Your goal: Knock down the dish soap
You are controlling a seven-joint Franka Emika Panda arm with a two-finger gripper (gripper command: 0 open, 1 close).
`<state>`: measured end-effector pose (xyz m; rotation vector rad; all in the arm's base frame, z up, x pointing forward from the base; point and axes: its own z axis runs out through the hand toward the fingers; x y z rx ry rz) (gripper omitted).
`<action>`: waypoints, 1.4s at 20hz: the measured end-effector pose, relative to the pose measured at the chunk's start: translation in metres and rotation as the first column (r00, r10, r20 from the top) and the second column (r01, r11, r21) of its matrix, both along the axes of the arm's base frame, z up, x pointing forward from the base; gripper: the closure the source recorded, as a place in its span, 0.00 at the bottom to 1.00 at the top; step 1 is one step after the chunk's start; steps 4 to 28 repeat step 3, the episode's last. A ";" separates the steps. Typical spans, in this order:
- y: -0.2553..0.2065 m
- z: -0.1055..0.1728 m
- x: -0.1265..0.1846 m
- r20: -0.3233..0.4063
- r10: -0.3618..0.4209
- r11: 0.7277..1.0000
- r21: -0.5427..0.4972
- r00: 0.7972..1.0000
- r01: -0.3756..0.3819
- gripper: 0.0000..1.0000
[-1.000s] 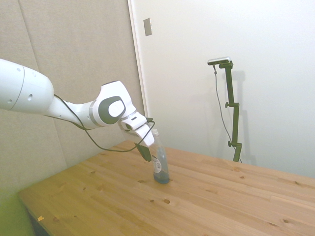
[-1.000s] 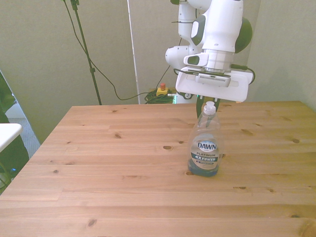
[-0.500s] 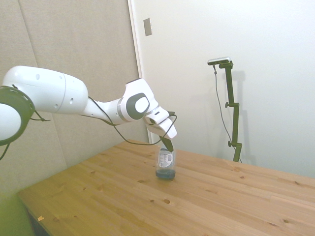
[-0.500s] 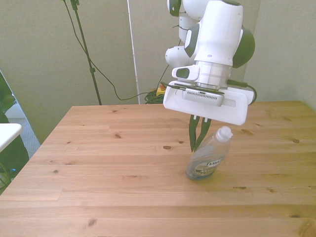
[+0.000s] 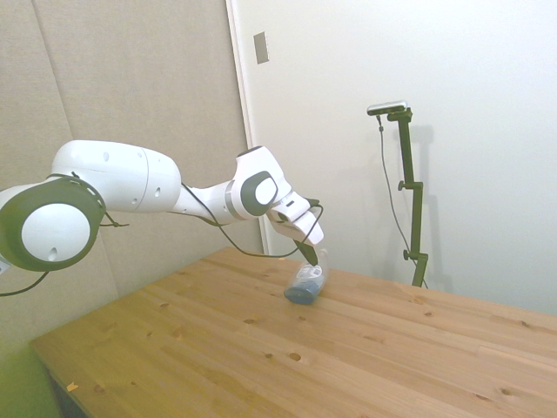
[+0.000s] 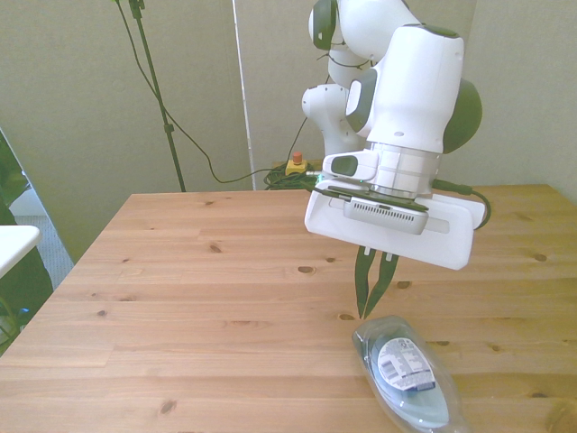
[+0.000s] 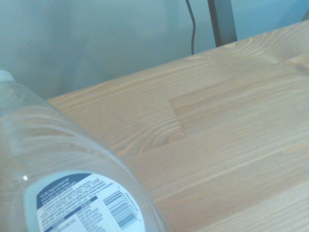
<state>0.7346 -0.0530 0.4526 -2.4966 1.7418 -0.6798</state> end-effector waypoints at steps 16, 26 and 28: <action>0.002 -0.002 0.011 0.026 0.000 1.000 -0.003 1.000 0.000 1.00; 0.002 -0.002 0.011 0.026 0.000 1.000 -0.003 1.000 0.000 1.00; 0.002 -0.002 0.011 0.026 0.000 1.000 -0.003 1.000 0.000 1.00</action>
